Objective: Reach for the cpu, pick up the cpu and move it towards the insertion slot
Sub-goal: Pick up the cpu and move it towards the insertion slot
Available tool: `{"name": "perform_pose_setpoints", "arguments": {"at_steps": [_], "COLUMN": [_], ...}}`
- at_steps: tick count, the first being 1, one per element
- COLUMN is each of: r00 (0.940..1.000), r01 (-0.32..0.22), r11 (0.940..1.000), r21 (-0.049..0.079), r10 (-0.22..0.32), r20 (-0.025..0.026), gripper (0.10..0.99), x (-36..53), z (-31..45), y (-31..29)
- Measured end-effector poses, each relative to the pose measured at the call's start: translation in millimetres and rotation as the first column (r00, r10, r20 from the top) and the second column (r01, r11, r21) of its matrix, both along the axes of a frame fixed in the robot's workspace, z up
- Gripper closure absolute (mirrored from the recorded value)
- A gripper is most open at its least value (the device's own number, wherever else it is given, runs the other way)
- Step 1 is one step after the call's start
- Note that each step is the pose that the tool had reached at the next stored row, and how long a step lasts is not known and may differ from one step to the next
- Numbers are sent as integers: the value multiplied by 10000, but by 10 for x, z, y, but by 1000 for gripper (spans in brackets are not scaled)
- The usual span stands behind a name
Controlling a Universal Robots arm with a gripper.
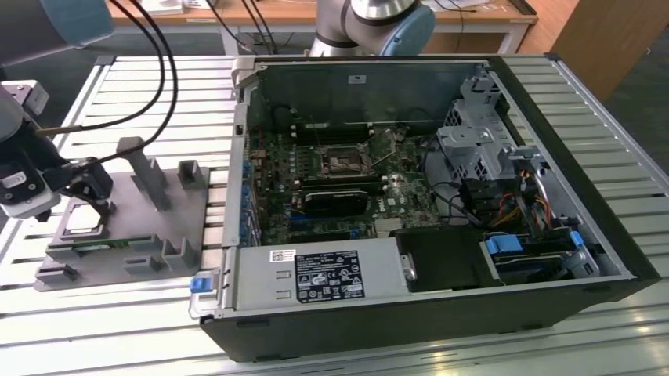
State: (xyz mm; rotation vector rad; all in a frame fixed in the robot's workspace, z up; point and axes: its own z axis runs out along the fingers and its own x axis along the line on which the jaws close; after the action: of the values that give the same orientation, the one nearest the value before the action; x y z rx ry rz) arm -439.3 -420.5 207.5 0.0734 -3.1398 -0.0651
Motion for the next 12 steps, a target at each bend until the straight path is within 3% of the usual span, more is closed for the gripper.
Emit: {"name": "perform_pose_setpoints", "arguments": {"at_steps": [12], "r00": [10000], "r01": [-3], "r11": [10000], "r21": [1], "r10": [3], "r20": [0], "gripper": [263], "x": [0], "z": [-113], "y": [26]}}
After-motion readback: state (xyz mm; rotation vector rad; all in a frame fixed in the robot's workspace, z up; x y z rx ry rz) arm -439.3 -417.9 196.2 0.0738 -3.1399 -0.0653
